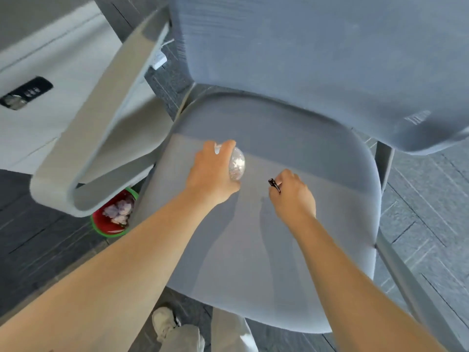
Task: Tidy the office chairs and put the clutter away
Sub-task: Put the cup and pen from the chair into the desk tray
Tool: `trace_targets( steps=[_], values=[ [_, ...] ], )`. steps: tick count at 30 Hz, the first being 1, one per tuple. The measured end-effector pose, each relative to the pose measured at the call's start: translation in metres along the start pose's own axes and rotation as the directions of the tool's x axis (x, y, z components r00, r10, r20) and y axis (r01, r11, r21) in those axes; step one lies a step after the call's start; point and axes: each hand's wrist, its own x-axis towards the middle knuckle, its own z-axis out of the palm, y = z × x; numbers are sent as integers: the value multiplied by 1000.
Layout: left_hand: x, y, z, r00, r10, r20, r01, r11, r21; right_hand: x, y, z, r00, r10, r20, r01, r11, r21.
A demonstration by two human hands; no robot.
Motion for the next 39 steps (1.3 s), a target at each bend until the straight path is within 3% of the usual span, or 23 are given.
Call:
trace_targets(
  steps=[8,13,20,24,32,39],
  values=[
    [-74,9,-129,989,25,-145,-34,998,-60,-61,-99,-103,963,-257,-86,262,963,62],
    [-133,-24,-213,966,-57,-251,37,996,-83,-106,-180,-135,872,-477,-107,480,877,-1],
    [-216,-118,-300,897,-217,-385,143,967,-212,-168,-309,-112,713,-700,-43,699,714,-28],
    [-245,-178,-340,841,-315,-440,187,932,-309,-195,-371,-86,657,-752,-43,752,659,-28],
    [-257,-299,-429,772,-321,-549,256,947,-193,-231,-505,-37,616,-785,-63,782,619,-65],
    [-219,-366,-495,731,-367,-575,260,929,-262,-227,-585,-10,589,-804,-79,803,593,-48]
  ],
)
